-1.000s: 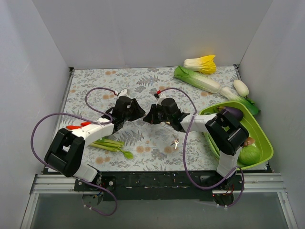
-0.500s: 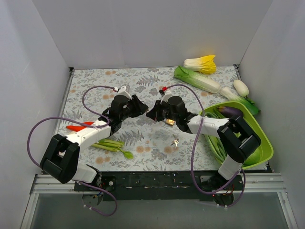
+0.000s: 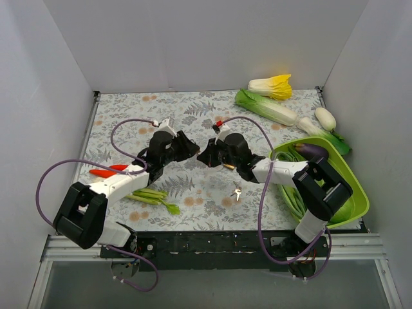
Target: Unlock with the key
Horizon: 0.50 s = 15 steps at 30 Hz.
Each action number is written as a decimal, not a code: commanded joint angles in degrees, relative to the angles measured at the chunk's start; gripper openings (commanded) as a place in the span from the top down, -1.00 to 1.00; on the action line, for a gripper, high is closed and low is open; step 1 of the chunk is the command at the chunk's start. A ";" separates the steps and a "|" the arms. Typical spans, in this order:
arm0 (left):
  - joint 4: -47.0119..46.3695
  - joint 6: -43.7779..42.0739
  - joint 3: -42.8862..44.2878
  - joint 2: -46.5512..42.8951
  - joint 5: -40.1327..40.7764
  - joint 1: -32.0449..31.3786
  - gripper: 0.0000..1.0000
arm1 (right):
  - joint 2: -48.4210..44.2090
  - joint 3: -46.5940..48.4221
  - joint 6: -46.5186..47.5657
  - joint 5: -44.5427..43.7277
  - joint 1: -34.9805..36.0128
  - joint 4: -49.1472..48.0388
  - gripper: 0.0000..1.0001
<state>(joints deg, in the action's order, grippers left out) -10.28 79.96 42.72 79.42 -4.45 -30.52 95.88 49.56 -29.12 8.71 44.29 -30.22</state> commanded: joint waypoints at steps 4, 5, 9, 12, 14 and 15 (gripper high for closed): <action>-1.58 5.29 -5.27 -4.97 -7.60 -1.91 0.34 | -2.36 -0.43 0.47 -2.21 1.06 -13.11 0.97; -1.58 5.46 -5.45 -5.23 -6.90 -2.00 0.32 | -2.36 -0.60 0.30 -2.29 1.06 -13.37 0.97; -1.84 5.99 -5.98 -5.94 -6.45 -1.82 0.21 | -2.10 -1.22 -0.49 -2.21 1.15 -14.78 0.97; -1.93 6.96 -6.68 -5.94 -6.36 -1.82 0.11 | -2.10 -2.01 -1.02 -2.38 1.06 -15.83 0.97; -2.63 7.75 -7.56 -6.20 -6.27 -1.91 0.05 | -2.10 -2.36 -1.28 -2.38 0.97 -16.19 0.97; -2.90 8.01 -7.91 -6.29 -6.27 -1.82 0.02 | -2.10 -2.36 -1.29 -2.38 1.06 -16.19 0.97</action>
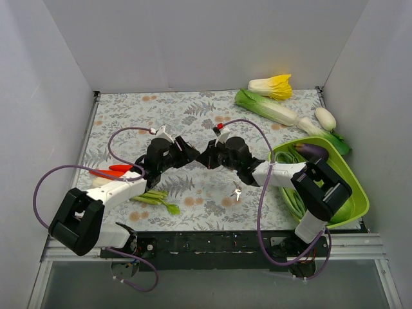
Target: Unlock with the key
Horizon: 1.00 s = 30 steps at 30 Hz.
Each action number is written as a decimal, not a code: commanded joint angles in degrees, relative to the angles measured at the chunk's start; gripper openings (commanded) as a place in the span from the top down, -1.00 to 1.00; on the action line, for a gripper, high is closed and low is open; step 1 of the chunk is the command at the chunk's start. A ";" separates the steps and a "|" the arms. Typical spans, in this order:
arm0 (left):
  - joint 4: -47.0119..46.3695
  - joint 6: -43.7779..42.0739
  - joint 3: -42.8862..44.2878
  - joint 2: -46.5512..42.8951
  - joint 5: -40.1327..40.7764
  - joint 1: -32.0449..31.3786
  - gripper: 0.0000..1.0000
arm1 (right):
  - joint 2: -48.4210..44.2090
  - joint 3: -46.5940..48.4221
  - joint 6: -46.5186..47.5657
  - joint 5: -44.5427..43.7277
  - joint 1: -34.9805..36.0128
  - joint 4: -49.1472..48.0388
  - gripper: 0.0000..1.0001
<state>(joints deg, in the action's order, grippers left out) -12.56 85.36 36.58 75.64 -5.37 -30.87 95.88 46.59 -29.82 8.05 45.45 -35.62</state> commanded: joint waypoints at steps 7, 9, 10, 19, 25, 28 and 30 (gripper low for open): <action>-2.56 4.02 -3.27 -3.04 -4.74 -1.56 -0.16 | -2.18 0.17 -1.02 -1.29 -0.10 -11.67 0.97; -2.38 4.20 -3.35 -3.12 -3.43 -1.56 -0.25 | -2.36 0.08 -1.38 -1.20 -0.10 -11.76 0.97; -2.21 4.29 -3.44 -3.21 -2.99 -1.56 -0.27 | -2.45 -0.01 -1.55 -1.20 -0.10 -11.76 0.97; -2.74 6.04 -4.41 -3.92 3.07 -1.47 -0.35 | -2.54 -0.27 -3.57 0.03 -0.10 -12.55 0.97; -5.72 8.77 -4.59 -3.65 7.55 -1.56 -0.32 | -2.54 -0.71 -4.10 0.65 -0.10 -13.34 0.97; -6.51 9.73 -4.15 -3.04 8.79 -1.56 -0.31 | -2.54 -0.80 -4.10 0.82 -0.10 -13.43 0.97; -6.86 10.35 -3.80 -2.60 9.32 -1.56 -0.30 | -2.62 -1.06 -3.93 0.82 -0.10 -13.43 0.97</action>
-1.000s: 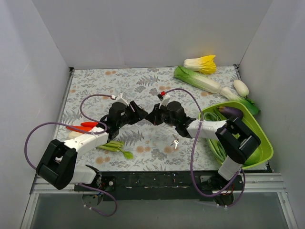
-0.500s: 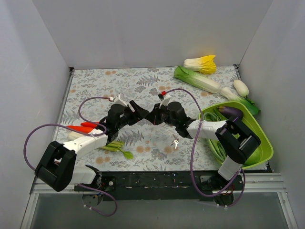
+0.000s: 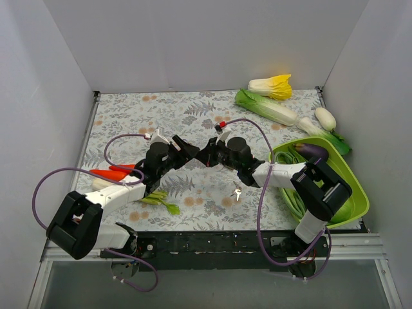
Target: Unlock with the key
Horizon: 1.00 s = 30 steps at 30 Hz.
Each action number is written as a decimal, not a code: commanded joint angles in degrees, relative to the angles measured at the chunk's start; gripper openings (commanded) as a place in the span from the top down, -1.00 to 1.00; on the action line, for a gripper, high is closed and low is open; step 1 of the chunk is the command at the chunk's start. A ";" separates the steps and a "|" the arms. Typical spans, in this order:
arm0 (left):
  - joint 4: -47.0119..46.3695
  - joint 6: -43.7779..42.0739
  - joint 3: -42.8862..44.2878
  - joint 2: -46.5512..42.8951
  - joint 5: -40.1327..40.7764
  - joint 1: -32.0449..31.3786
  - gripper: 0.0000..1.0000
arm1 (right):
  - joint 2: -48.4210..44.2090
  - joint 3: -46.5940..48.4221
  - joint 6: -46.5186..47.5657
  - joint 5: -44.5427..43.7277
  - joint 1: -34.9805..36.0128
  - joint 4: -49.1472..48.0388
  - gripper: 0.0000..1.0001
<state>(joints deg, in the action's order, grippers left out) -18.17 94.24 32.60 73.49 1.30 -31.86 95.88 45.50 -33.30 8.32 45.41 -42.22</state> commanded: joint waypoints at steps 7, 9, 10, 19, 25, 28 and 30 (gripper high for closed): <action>-2.04 1.13 0.36 -0.28 3.01 -0.58 -0.29 | -3.15 -0.23 0.87 0.21 -0.06 -5.86 0.97; -1.78 0.95 0.62 -0.46 3.36 -0.40 -0.29 | -3.06 -0.41 0.87 0.21 -0.06 -5.95 0.97; -2.04 0.78 0.54 -0.54 3.36 -0.49 -0.29 | -3.06 -0.58 0.87 0.30 -0.06 -6.03 0.97; -2.30 0.42 1.50 -0.28 1.43 1.01 -0.25 | -3.15 -0.67 1.13 1.44 -0.06 -5.95 0.97; -2.48 0.51 1.59 -0.55 0.90 1.97 -0.21 | -3.59 -1.55 1.31 1.35 -0.06 -5.95 0.97; -2.39 0.51 2.03 -0.02 0.28 2.15 -0.18 | -3.41 -1.64 1.31 1.70 -0.06 -6.03 0.97; -2.74 0.51 2.12 0.24 -0.42 2.24 -0.16 | -3.33 -1.64 1.22 1.70 -0.06 -6.12 0.97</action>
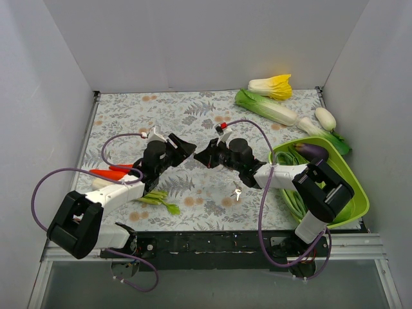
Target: Unlock with the key
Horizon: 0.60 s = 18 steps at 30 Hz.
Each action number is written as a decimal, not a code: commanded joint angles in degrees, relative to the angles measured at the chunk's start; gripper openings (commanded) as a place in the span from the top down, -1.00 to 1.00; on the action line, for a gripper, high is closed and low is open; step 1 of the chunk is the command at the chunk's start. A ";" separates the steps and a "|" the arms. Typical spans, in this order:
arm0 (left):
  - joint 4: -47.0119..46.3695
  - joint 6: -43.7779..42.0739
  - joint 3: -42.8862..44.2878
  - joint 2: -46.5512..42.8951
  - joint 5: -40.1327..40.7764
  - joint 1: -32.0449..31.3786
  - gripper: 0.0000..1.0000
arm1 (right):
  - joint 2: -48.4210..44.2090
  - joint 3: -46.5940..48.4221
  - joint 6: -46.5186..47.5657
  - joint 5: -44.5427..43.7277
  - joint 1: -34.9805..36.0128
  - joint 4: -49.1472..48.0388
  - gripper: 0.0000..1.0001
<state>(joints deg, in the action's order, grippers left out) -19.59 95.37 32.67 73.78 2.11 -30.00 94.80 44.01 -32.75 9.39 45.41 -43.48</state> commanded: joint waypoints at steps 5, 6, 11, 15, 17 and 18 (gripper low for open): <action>-1.32 -1.15 2.58 0.75 -2.02 0.38 -0.11 | -2.34 -0.41 0.76 0.89 0.03 -4.86 0.97; -1.50 -1.15 2.49 1.01 -3.67 0.38 -0.11 | -2.34 -0.33 0.76 0.90 -0.06 -4.86 0.97; -1.76 -1.42 2.58 1.81 -4.57 0.38 0.20 | -2.08 -0.06 1.02 1.60 -0.06 -4.68 0.97; -1.41 -1.77 2.49 1.81 -4.39 0.47 0.52 | -2.25 -0.24 1.11 2.39 -0.06 -4.86 0.97; -1.15 -2.03 2.58 1.90 -4.39 0.55 0.63 | -2.52 -0.24 1.29 2.74 -0.06 -4.94 0.97; -0.97 -2.03 2.58 1.81 -4.39 0.56 0.75 | -2.61 -0.33 1.20 3.26 -0.06 -4.94 0.97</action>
<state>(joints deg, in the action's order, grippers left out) -20.97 94.59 33.58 75.70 -2.00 -29.78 94.78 43.68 -32.56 10.76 45.39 -43.64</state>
